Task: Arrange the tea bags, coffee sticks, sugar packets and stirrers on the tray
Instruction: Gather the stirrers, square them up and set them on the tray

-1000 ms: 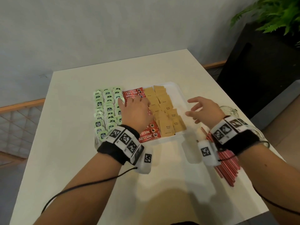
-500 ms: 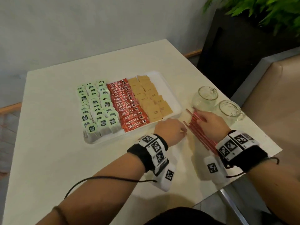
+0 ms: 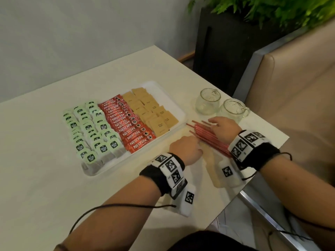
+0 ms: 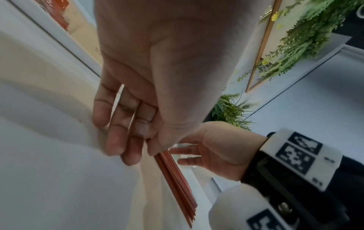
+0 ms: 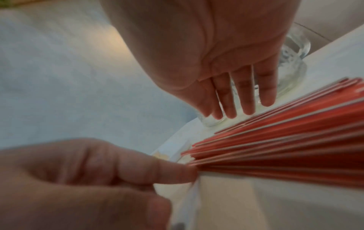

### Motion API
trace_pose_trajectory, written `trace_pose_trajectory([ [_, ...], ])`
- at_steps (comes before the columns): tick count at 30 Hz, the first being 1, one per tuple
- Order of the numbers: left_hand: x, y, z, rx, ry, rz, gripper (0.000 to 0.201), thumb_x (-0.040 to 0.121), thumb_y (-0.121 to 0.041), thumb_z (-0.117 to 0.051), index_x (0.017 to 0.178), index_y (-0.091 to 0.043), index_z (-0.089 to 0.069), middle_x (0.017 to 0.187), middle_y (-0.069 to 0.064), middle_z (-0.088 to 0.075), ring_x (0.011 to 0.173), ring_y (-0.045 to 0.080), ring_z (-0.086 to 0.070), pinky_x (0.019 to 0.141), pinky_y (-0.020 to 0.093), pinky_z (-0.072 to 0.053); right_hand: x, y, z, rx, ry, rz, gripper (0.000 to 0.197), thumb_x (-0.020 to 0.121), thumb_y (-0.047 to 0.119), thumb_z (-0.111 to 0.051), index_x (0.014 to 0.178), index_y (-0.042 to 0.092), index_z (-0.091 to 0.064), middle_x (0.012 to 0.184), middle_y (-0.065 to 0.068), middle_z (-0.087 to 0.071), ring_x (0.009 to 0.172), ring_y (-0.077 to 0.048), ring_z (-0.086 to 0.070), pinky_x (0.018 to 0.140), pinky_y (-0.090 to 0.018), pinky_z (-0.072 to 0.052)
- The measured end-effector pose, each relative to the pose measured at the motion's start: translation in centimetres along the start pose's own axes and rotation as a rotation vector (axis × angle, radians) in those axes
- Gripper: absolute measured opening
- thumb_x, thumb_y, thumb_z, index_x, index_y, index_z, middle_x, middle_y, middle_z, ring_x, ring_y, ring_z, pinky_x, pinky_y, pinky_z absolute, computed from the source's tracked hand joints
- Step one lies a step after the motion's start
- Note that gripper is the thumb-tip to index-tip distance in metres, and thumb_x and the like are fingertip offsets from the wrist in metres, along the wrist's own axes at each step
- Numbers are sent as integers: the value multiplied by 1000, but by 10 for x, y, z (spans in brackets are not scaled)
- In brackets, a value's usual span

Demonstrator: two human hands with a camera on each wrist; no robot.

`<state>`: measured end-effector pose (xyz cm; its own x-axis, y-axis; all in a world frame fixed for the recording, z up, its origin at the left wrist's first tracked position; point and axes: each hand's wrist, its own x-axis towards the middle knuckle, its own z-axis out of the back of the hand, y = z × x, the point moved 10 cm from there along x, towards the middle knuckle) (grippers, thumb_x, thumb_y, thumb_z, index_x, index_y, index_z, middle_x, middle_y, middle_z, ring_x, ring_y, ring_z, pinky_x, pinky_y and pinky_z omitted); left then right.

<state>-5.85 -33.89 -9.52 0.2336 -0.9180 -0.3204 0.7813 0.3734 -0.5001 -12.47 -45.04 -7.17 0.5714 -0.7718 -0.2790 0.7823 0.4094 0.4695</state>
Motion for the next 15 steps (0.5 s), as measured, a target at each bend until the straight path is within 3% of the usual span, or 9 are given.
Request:
trace_pose_trajectory([
  [3,-3,9,-1,-256,33,71,17,89,-12,-51,95,-7,-66,91,6,-75,82,24,-71,72,37,-58,-5,5,-6,-111,54,30,33,97,14,-45,123,12,-65,124,-11,-62,112,-29,-58,92,-32,-44],
  [6,0,9,2,-434,39,122,22,88,-9,-51,92,-2,-72,88,10,-76,80,26,-72,62,30,-56,-10,7,-14,-107,73,78,27,92,17,-50,98,8,-74,97,-11,-70,86,-26,-63,73,-31,-50],
  [8,5,7,5,-450,32,144,21,87,-12,-56,90,-1,-73,82,10,-74,73,25,-67,60,29,-53,-14,6,-20,-51,96,69,25,89,20,-53,74,7,-69,70,-7,-63,64,-21,-58,53,-28,-42],
  [9,8,3,6,-431,36,141,20,86,-14,-58,91,-1,-72,77,9,-70,71,22,-64,59,28,-51,-17,5,-22,-18,107,62,27,89,21,-53,70,6,-65,65,-6,-60,60,-20,-54,50,-27,-37],
  [10,11,-1,7,-392,40,130,18,86,-15,-61,91,-1,-71,74,7,-67,71,21,-61,59,27,-48,-17,3,-25,12,130,55,28,89,21,-53,72,4,-66,67,-8,-61,61,-21,-54,51,-28,-37],
  [12,17,-9,6,-277,73,102,16,83,-18,-66,86,-2,-69,76,6,-63,71,20,-57,63,28,-44,-17,0,-30,79,189,60,27,89,15,-49,86,0,-71,85,-15,-69,75,-27,-62,64,-32,-50],
  [14,22,-14,3,-147,101,91,21,80,-29,-73,83,-8,-68,82,5,-67,74,20,-60,67,28,-47,-17,-7,-32,214,249,24,29,89,6,-47,101,-3,-71,103,-21,-70,92,-35,-67,80,-41,-57],
  [15,25,-15,1,-76,112,100,31,75,-39,-76,86,-11,-69,88,5,-69,78,20,-63,71,30,-52,-18,-11,-32,278,275,-2,28,91,4,-48,108,-5,-68,108,-21,-68,99,-37,-66,83,-41,-58],
])
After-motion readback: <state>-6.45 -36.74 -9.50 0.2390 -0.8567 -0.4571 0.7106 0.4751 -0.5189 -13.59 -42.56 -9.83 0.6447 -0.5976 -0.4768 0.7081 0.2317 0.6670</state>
